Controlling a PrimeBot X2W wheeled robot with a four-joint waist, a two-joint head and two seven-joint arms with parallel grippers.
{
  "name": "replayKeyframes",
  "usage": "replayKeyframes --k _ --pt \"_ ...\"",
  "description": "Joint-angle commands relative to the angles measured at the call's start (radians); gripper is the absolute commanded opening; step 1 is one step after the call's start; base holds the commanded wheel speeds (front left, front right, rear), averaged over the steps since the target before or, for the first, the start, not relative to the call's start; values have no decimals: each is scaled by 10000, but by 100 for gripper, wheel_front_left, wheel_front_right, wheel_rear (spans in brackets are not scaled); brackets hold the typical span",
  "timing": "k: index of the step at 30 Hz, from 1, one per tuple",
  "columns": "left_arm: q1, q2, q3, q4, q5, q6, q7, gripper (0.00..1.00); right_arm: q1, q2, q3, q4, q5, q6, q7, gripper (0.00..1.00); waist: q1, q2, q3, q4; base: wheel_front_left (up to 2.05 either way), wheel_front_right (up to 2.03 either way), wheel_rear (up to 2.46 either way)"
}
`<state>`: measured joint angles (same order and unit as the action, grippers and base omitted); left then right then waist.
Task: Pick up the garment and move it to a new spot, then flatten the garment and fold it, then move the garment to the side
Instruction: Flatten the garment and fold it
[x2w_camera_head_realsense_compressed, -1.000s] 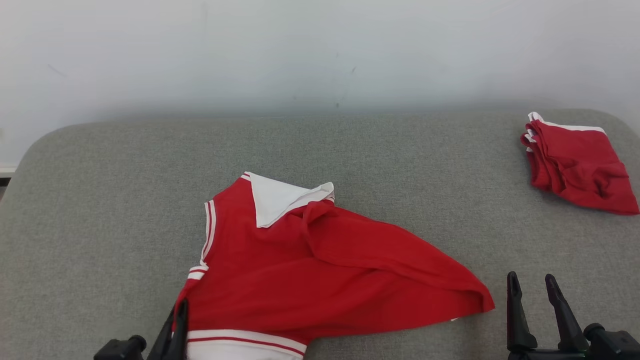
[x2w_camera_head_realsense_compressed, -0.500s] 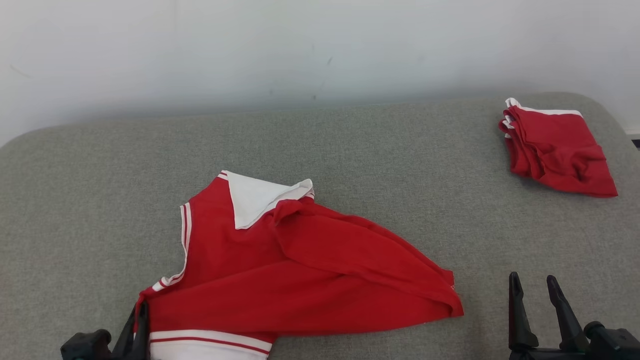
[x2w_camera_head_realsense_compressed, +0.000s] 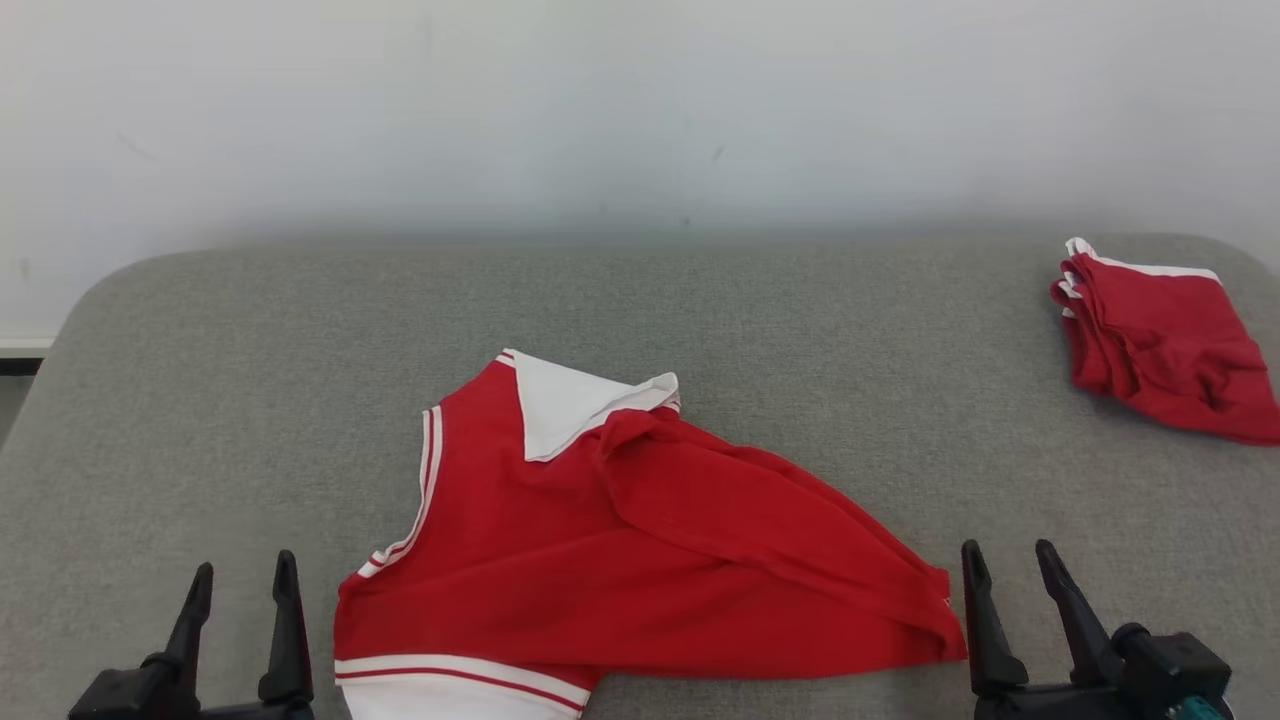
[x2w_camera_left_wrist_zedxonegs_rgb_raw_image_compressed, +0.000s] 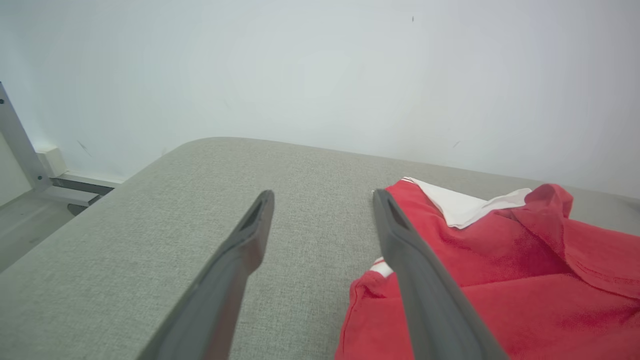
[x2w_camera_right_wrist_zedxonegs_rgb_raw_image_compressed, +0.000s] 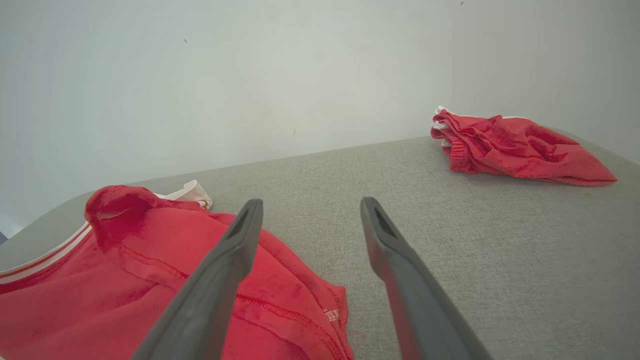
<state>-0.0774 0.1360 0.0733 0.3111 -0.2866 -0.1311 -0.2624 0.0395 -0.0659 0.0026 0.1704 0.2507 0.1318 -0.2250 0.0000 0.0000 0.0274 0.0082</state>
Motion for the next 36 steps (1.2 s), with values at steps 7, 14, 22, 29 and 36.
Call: replayKeyframes --k 7,14,22,29,36 --pt "881 -367 111 -1498 627 10 -33 100 -770 -341 867 411 89 -28 496 100 0 0 -218 560 0 0 0" --pt "880 -570 -104 -1772 791 10 -33 100 -1999 -280 2495 1245 23 -28 1132 100 0 0 -54 890 0 0 0" --pt "481 -655 -472 -1609 734 10 -33 100 -3721 9 4022 2914 262 -28 1584 100 0 0 201 1282 0 0 0" --pt "189 -722 -843 -1508 545 10 -33 100 -5418 147 4810 5082 631 -28 1413 100 0 0 574 1792 0 0 0" --pt "-125 -774 -1151 -1392 376 10 -33 100 -6705 150 5533 6715 1499 -28 839 0 0 0 956 2211 0 0 0"
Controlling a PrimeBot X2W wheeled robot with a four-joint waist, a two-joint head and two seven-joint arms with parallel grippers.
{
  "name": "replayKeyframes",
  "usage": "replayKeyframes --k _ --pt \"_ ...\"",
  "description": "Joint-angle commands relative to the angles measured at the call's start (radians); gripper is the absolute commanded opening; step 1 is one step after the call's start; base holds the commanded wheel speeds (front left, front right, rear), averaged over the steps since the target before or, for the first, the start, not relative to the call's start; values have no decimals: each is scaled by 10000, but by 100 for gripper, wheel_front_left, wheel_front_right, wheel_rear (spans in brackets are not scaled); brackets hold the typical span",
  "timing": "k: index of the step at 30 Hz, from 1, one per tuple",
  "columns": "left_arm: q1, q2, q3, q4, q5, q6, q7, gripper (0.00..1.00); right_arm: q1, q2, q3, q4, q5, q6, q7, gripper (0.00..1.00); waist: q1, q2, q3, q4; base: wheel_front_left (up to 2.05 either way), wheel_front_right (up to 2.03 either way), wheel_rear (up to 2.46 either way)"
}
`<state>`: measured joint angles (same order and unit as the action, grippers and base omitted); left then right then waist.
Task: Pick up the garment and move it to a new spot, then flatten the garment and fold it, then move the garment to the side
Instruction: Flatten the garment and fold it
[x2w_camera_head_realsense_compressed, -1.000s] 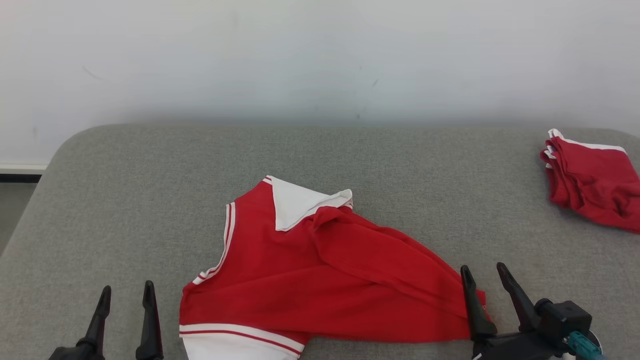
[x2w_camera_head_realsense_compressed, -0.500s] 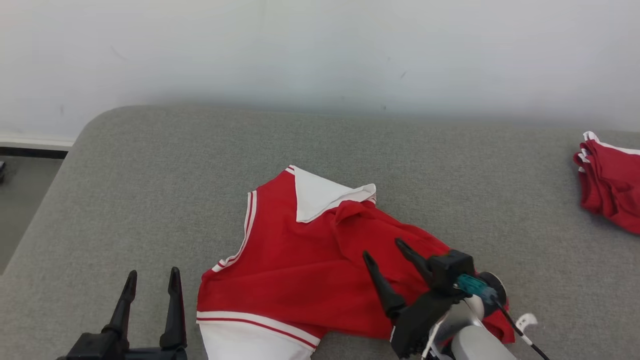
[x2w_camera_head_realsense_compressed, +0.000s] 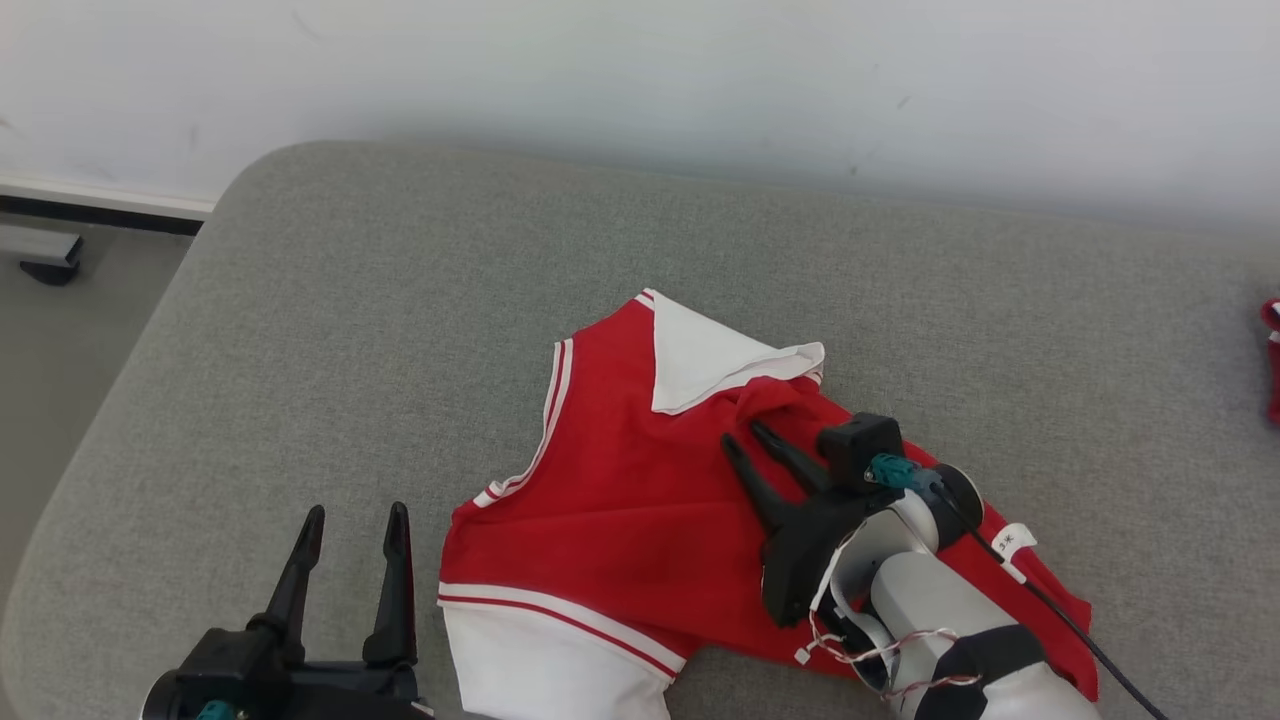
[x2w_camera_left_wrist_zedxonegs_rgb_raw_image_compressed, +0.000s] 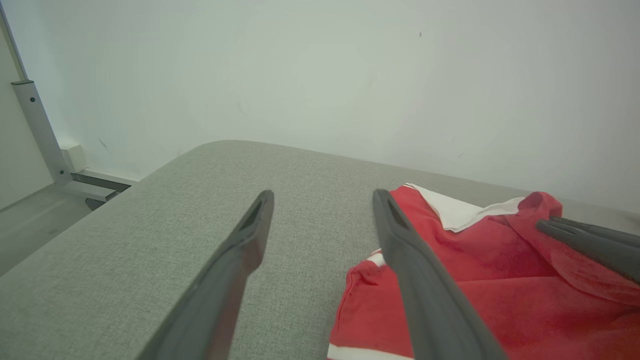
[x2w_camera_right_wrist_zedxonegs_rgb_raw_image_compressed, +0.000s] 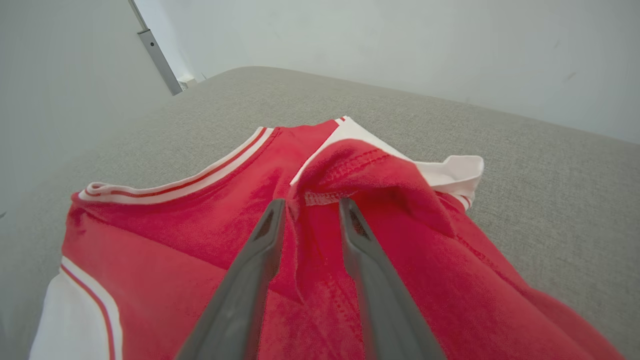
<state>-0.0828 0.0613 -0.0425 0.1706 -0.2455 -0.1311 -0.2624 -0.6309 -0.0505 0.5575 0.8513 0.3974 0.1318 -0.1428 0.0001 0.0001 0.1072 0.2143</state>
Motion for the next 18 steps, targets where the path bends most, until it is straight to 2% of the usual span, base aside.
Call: replayKeyframes --k 1,6,9,18 --pt "-86 -35 -16 30 -44 10 -33 100 -174 -3 14 124 94 -28 -120 0 -1 -1 189 154 0 0 0" --pt "-47 -45 53 48 -99 10 -33 100 -1050 -6 -312 770 256 -28 -919 0 -1 -1 202 -88 0 0 0" --pt "22 -51 129 61 -80 10 -33 100 -1449 -148 -734 708 231 -28 -1151 0 -1 -1 125 -329 0 0 0" --pt "267 -66 160 10 -137 10 -33 100 -1332 -1609 -1456 -1329 331 -28 -1223 0 -1 -1 -37 -943 0 0 0"
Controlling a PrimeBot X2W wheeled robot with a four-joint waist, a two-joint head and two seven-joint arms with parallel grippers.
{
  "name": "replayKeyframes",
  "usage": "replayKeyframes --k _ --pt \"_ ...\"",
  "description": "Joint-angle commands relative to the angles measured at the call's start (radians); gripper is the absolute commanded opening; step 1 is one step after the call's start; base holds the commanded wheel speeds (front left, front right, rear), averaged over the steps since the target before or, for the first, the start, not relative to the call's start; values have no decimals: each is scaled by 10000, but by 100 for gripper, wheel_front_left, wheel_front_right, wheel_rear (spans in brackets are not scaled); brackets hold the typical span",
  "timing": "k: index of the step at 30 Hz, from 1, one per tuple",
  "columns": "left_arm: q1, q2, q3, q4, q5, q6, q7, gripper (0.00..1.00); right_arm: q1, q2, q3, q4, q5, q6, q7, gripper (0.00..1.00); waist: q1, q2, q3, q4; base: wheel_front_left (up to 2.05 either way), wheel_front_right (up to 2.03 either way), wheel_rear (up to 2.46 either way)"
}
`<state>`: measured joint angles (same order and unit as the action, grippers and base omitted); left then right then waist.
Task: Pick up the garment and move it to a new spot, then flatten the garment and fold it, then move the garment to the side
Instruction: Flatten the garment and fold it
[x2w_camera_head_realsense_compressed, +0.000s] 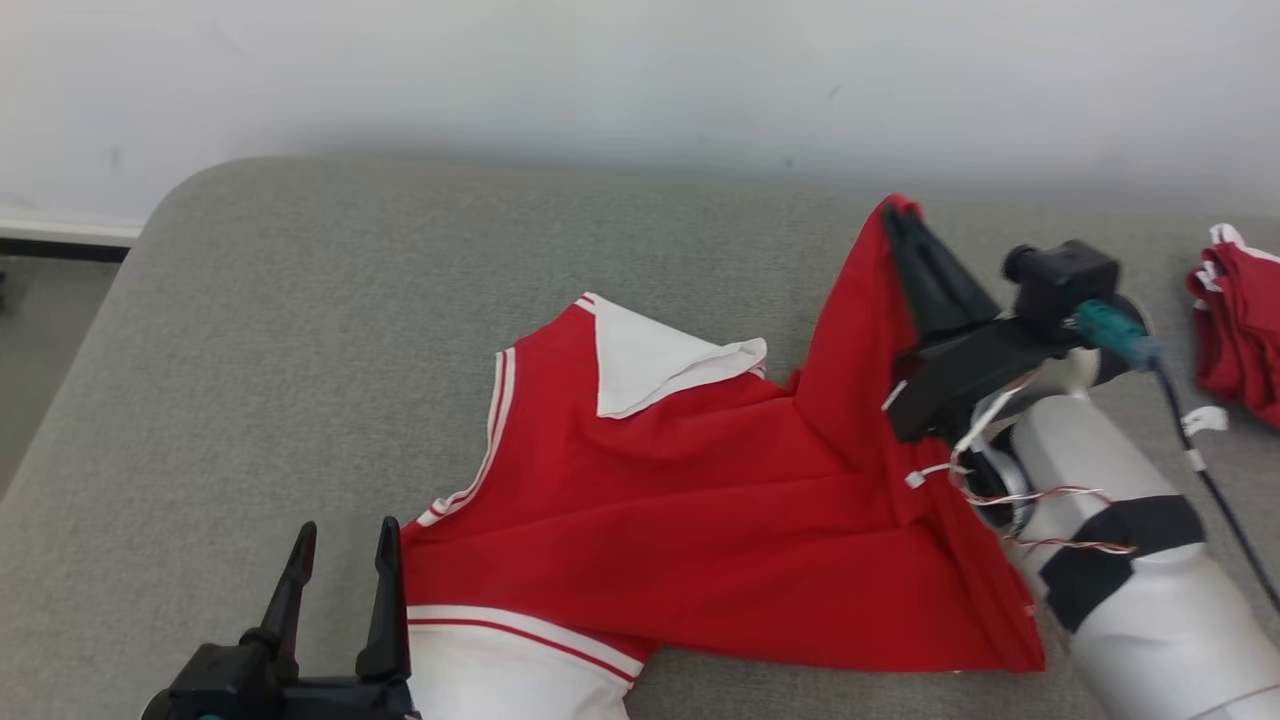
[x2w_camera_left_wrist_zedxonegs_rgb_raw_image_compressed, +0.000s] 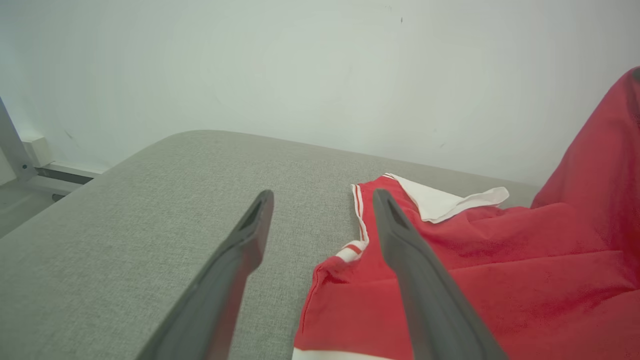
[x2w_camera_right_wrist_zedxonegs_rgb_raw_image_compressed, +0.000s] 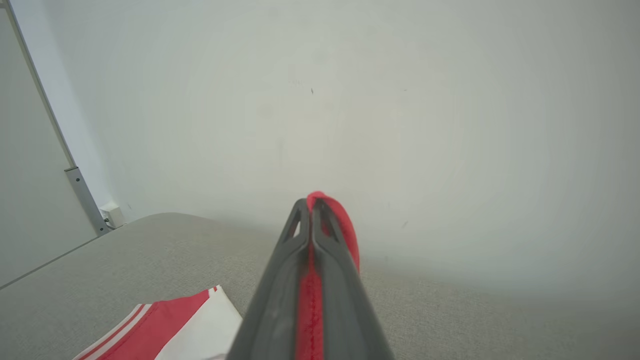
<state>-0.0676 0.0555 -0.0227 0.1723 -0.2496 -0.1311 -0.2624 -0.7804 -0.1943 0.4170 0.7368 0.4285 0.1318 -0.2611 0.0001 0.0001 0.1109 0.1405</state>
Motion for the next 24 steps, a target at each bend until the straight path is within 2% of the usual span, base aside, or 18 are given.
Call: replayKeyframes --k 1,7,14,19,24 --pt "127 -8 -58 -9 -109 10 -33 100 224 -330 -113 -438 96 -28 -11 0 -1 -1 -73 -260 0 0 0" --pt "63 12 -156 30 -147 9 -33 100 211 -1133 -544 -1640 571 -28 778 0 -1 -1 15 -412 0 0 0" --pt "-120 107 -302 43 -232 9 -33 100 -519 -1161 -1041 -2407 744 -28 1490 0 -1 -1 225 -365 0 0 0" --pt "-298 128 -497 135 -251 9 -33 100 -1235 -900 -1282 -1742 580 -28 2113 0 -1 -1 448 -139 0 0 0" --pt "-526 116 -719 233 -370 9 -33 100 -2170 -715 -1330 -369 89 -28 1783 0 -1 -1 714 196 0 0 0"
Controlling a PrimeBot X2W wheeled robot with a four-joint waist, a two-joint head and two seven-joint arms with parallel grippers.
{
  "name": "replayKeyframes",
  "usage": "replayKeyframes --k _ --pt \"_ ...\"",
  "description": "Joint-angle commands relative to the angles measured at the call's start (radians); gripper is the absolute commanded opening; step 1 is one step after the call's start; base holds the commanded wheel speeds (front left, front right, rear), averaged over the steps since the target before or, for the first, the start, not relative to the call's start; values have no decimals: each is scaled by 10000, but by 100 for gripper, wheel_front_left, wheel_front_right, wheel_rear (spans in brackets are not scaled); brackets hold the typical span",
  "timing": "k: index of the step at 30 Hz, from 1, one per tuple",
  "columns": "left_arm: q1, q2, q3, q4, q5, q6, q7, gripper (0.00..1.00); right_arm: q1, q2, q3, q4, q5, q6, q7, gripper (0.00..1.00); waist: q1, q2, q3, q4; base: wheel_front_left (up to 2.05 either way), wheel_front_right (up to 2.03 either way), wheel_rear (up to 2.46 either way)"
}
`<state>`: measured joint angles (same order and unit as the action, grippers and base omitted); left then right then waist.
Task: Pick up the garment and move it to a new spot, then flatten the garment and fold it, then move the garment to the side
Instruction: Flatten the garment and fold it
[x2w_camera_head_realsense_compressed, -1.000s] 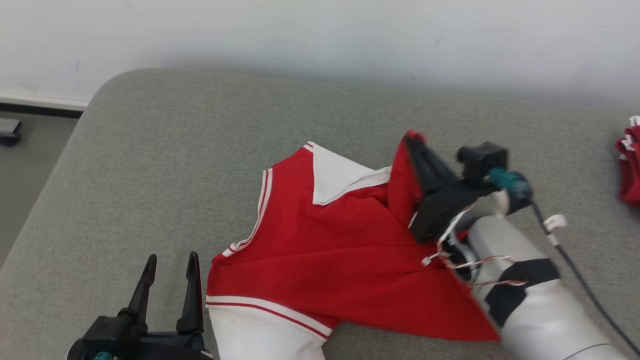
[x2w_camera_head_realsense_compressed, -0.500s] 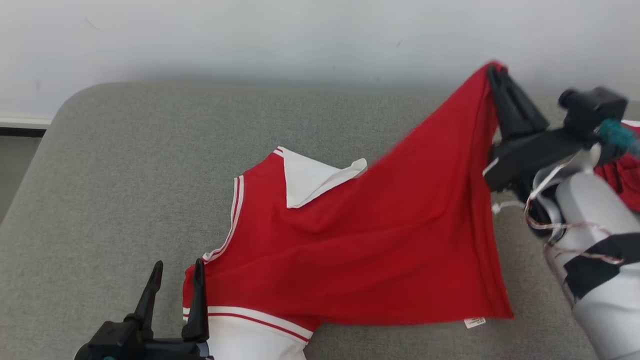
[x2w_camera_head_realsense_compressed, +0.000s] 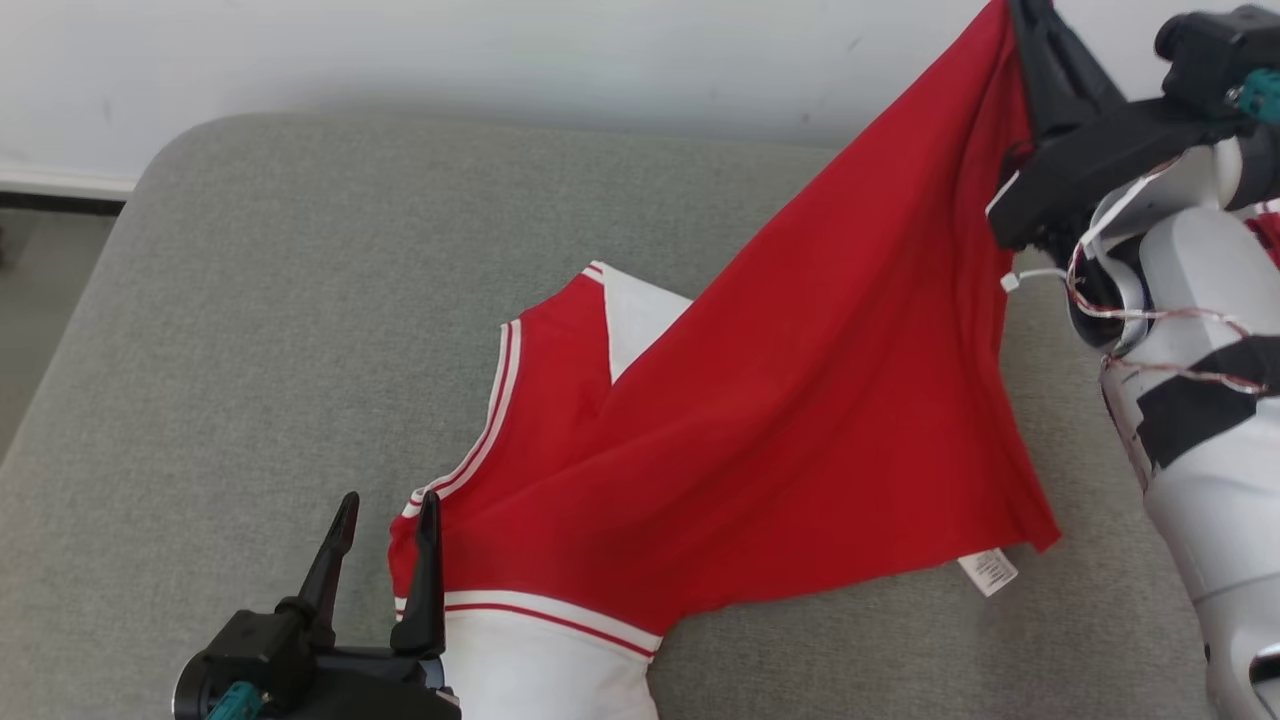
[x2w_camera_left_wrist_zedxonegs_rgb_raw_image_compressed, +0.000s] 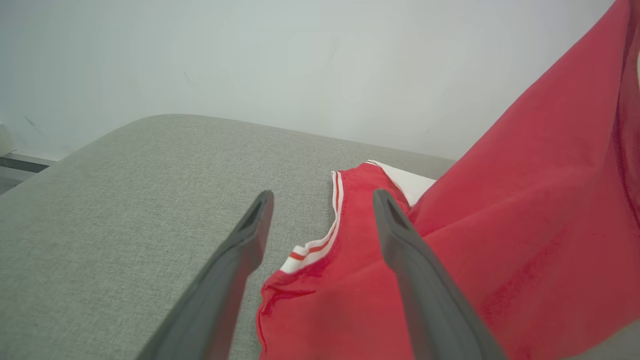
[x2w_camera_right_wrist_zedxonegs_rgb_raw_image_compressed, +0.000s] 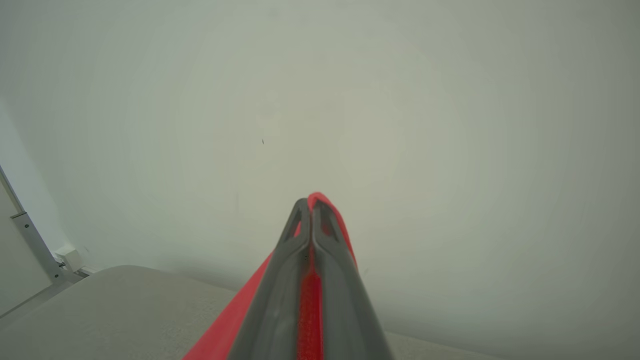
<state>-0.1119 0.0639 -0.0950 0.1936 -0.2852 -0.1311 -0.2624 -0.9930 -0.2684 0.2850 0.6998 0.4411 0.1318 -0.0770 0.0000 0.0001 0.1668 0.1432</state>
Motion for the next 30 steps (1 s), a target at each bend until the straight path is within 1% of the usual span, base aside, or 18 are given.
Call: replayKeyframes --k 1,3,5,6,7,10,13,15,18,23,27,28,30 --pt "-132 37 -41 32 -36 9 -33 100 -266 43 -95 292 -133 -28 -241 0 0 -1 207 239 0 0 0" --pt "-191 57 -54 49 -66 9 -33 100 -603 177 -238 913 -279 -28 -640 0 0 -1 286 329 0 0 0" --pt "-222 59 -80 80 -94 9 -33 100 -775 328 -285 1660 -411 -28 -781 0 0 -1 342 397 0 0 0" --pt "-248 65 -96 89 -105 9 -33 100 -870 385 -239 2021 -513 -28 -781 8 0 -1 360 421 0 0 0" --pt "-262 72 -102 107 -116 9 -33 100 -922 449 -171 2431 -561 -28 -578 100 0 -1 366 438 0 0 0" --pt "-239 103 -89 129 -130 9 -33 100 -1146 600 111 3033 -671 -28 -565 100 0 -1 363 427 0 0 0" --pt "-182 97 -42 135 -108 9 -33 100 -979 625 424 3392 -556 -28 -631 100 0 -1 283 310 0 0 0" --pt "-127 107 16 108 -69 9 -33 100 -790 603 776 3346 -486 -28 -790 100 0 -1 198 197 0 0 0" --pt "-13 120 107 35 -10 9 -33 100 -386 368 1214 3134 -274 -28 -1127 100 0 -1 24 -28 0 0 0" --pt "230 203 332 -112 183 9 -33 100 652 -50 1727 2307 239 -28 -1578 100 0 -1 -363 -412 0 0 0" --pt "442 244 541 -218 331 9 -33 100 2051 -585 1905 1354 514 -28 -1802 100 0 -1 -649 -667 0 0 0" --pt "556 253 651 -272 374 9 -33 100 2780 -771 1813 875 607 -28 -1841 100 0 -1 -743 -785 0 0 0" --pt "635 277 744 -321 419 9 -33 100 3576 -916 1669 386 619 -28 -1875 100 0 -1 -804 -880 0 0 0"
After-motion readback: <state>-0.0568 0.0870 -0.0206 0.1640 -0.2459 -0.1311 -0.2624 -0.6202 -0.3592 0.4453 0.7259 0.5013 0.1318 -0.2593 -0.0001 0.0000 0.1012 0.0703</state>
